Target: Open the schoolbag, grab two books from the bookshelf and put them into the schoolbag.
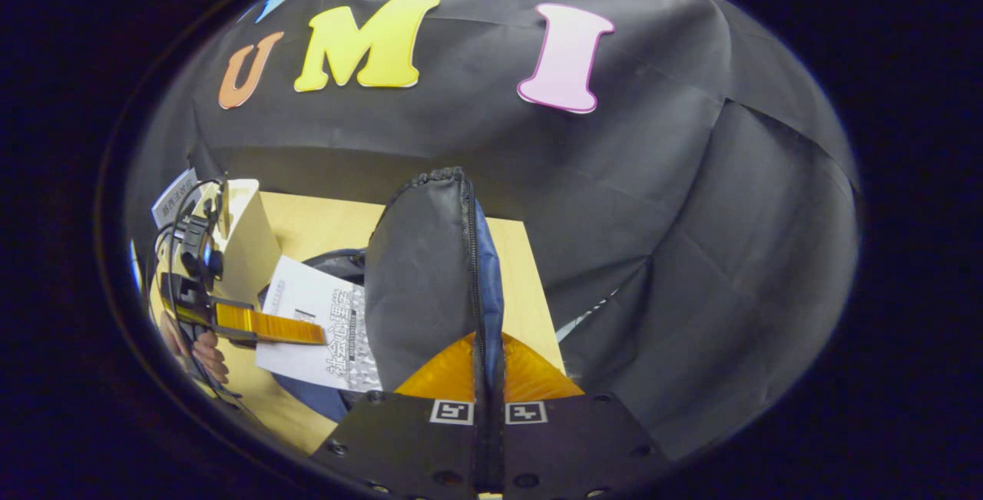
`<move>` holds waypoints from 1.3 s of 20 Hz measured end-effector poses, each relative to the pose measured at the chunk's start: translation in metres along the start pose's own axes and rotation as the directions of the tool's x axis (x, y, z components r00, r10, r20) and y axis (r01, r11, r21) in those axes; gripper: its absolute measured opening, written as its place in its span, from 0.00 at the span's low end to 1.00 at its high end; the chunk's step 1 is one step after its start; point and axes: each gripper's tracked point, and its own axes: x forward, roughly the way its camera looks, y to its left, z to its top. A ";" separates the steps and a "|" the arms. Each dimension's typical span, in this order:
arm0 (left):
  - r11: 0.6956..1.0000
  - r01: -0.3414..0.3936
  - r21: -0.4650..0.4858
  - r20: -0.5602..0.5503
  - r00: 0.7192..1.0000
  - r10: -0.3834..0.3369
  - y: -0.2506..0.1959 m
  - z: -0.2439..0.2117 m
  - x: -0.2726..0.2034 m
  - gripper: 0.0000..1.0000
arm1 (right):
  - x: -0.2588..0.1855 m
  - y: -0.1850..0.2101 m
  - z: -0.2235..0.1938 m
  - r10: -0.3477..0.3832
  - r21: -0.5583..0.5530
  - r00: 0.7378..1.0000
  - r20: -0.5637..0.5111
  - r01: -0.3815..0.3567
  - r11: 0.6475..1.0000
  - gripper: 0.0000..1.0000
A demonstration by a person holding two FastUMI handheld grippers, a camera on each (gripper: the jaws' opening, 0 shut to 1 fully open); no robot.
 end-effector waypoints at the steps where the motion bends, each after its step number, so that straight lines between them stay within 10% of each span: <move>1: 1.000 0.006 -0.018 -0.004 1.000 -0.006 0.003 0.004 0.001 0.45 | 0.001 0.003 0.001 0.002 -0.002 1.000 0.001 -0.002 1.000 0.00; 4: 0.998 -0.054 -0.040 -0.019 0.998 0.053 0.024 0.010 0.012 0.48 | 0.003 0.008 0.003 0.011 -0.007 1.000 -0.002 -0.011 1.000 0.00; 11: 0.967 -0.254 0.024 -0.198 0.947 0.254 0.050 -0.014 0.005 0.92 | 0.005 0.013 0.002 0.015 0.005 1.000 -0.004 -0.015 1.000 0.00; 19: 0.808 -0.517 0.283 -0.178 0.799 0.574 0.057 -0.002 -0.083 0.99 | 0.008 0.019 0.001 0.012 -0.005 1.000 -0.007 -0.012 1.000 0.00; 26: 0.742 -0.530 0.411 0.039 0.823 0.566 -0.003 0.041 -0.168 0.99 | 0.004 0.022 0.004 0.010 -0.001 1.000 0.002 -0.010 1.000 0.00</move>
